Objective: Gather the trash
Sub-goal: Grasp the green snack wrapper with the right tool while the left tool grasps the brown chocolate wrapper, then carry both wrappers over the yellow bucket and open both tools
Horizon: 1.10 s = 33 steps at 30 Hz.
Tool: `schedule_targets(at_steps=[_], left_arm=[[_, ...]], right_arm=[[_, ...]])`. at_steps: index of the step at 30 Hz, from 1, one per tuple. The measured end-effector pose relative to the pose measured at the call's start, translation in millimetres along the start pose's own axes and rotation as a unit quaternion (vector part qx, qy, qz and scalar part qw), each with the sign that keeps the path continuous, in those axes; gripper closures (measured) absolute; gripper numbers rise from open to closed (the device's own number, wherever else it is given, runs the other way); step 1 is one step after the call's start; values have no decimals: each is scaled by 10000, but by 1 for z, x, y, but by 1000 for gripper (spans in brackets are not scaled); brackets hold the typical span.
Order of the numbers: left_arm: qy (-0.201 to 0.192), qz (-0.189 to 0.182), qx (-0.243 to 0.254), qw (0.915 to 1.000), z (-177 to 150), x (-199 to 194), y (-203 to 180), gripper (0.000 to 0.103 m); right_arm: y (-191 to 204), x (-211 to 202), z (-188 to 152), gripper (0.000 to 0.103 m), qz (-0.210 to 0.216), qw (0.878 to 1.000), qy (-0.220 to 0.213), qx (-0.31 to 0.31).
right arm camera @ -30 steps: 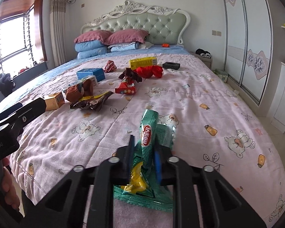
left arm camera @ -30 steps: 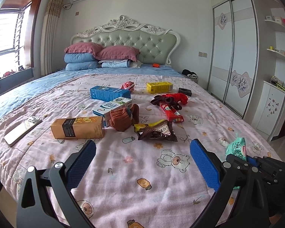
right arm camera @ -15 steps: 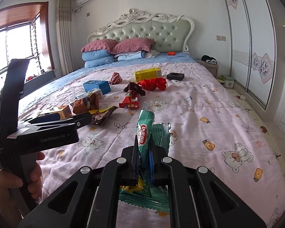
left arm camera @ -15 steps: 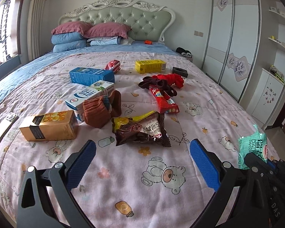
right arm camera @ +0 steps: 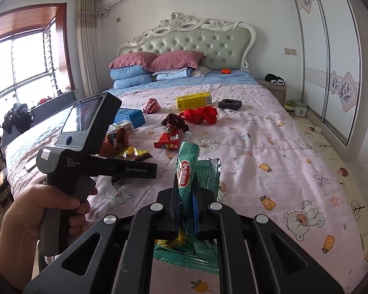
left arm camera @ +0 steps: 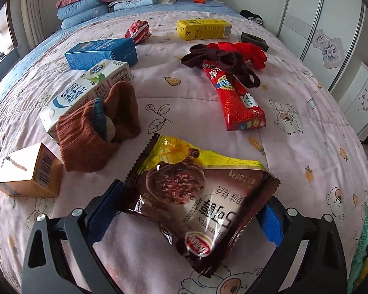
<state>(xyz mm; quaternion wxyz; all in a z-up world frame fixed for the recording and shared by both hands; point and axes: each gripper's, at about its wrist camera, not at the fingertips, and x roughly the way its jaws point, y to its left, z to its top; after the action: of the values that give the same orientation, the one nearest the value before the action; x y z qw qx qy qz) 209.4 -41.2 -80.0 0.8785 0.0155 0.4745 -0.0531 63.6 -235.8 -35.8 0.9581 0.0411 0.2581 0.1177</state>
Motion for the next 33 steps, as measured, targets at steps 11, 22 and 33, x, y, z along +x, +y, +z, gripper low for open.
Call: schedule_targets(at_steps=[11,22,33], left_arm=[[-393,-257,454,9979,-18,-36,-10,67],[-396,-1871,1606,9683,-38,-87,-132,67],[93,-2872,2722,9183,-49,-78,-317,67]], right_arm=[[-9,-3,-7,95,109,9999,56,92],[-84,-38,-6,95,-176,9980,-89,603],[-226,-108,-27,95,-1564,9817,17,1087]])
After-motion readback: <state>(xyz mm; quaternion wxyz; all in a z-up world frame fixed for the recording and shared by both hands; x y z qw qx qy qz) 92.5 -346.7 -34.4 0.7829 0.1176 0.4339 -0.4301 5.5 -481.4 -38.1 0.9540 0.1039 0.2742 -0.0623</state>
